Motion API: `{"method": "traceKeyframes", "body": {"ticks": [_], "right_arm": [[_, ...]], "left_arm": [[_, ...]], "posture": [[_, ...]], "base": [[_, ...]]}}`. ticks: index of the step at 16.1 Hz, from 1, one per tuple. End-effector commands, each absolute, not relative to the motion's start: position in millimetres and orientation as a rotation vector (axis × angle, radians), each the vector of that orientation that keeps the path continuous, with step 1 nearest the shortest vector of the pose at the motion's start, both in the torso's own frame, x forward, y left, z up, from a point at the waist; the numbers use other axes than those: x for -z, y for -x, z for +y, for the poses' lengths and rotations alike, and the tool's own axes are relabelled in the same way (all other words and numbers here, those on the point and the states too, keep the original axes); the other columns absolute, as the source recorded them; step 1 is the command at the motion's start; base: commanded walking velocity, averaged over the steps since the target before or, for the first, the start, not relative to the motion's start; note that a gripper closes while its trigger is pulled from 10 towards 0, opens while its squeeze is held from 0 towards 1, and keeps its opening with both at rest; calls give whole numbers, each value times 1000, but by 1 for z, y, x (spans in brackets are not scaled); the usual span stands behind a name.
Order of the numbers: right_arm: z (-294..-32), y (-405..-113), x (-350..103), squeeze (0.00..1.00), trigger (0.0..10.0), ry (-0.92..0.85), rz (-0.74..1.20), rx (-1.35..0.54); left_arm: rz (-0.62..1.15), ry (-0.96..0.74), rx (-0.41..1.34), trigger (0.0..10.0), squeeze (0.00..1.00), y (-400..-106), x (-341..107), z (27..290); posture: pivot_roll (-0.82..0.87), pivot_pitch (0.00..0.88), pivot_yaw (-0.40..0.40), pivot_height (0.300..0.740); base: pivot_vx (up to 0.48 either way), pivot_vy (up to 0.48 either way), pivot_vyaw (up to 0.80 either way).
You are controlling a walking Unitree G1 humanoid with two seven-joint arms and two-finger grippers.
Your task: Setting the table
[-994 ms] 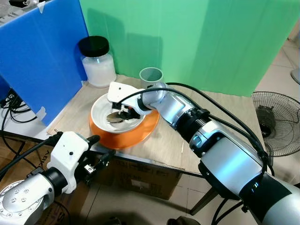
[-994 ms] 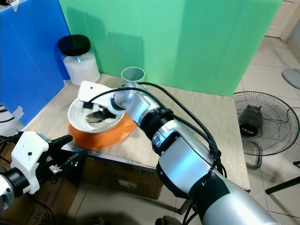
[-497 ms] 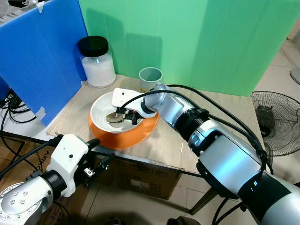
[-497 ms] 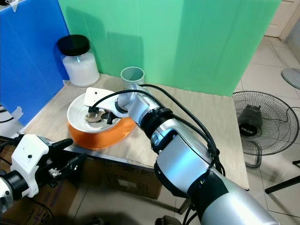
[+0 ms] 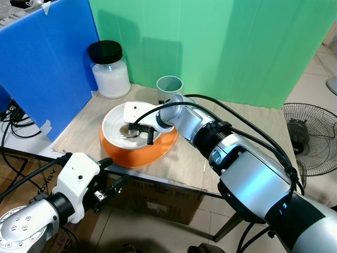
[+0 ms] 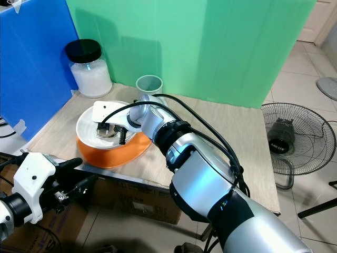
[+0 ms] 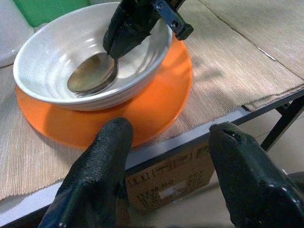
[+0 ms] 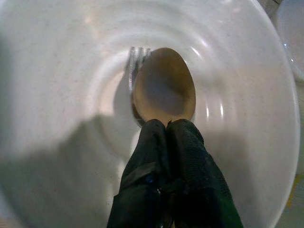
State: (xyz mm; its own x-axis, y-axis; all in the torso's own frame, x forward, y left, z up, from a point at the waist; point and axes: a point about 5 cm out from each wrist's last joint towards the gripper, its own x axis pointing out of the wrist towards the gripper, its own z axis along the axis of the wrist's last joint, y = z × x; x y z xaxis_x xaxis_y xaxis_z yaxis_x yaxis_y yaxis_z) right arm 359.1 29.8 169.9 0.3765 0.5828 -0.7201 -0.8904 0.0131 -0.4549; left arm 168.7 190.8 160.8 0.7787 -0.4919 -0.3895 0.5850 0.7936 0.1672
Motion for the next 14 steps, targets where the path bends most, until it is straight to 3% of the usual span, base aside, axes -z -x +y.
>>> {"method": "traceKeyframes", "body": {"ticks": [1, 3, 5, 8, 9, 10, 11, 12, 14], "right_arm": [[31, -360, -173, 0, 235, 1024, 371, -1190], [35, -361, -183, 0, 667, 932, 334, -1195], [33, -365, -194, 0, 0, 854, 310, -1189], [26, -371, -208, 0, 0, 822, 283, -1176], [23, -373, -210, 0, 2392, 846, 265, -1167], [21, -374, -212, 0, 10000, 851, 264, -1160], [20, -374, -212, 0, 10000, 850, 267, -1157], [17, -377, -213, 1000, 10000, 848, 259, -1133], [7, -381, -219, 1000, 10000, 798, 258, -1122]], "left_arm": [[335, -298, 606, 10000, 0, -168, -163, 189], [330, -299, 603, 10000, 0, -168, -163, 189], [326, -300, 601, 10000, 0, -169, -164, 189], [324, -300, 607, 10000, 0, -170, -164, 189], [322, -301, 608, 10000, 0, -171, -164, 189], [319, -302, 608, 10000, 0, -171, -165, 188], [318, -303, 608, 10000, 0, -171, -165, 188], [313, -304, 601, 10000, 0, -172, -165, 188], [314, -301, 593, 10000, 0, -172, -164, 187]], "posture": [[-15, 51, -9, 740], [-13, 51, -9, 740], [-14, 51, -5, 740], [-20, 48, 2, 740], [-20, 45, 2, 740], [-20, 45, 2, 740], [-20, 45, 2, 740], [-11, 42, 0, 740], [-12, 41, 0, 740]], "base": [[0, 0, 0], [0, 0, 0], [0, 0, 0], [0, 0, 0], [0, 0, 0], [0, 0, 0], [0, 0, 0], [0, 0, 0], [0, 0, 0]]}}
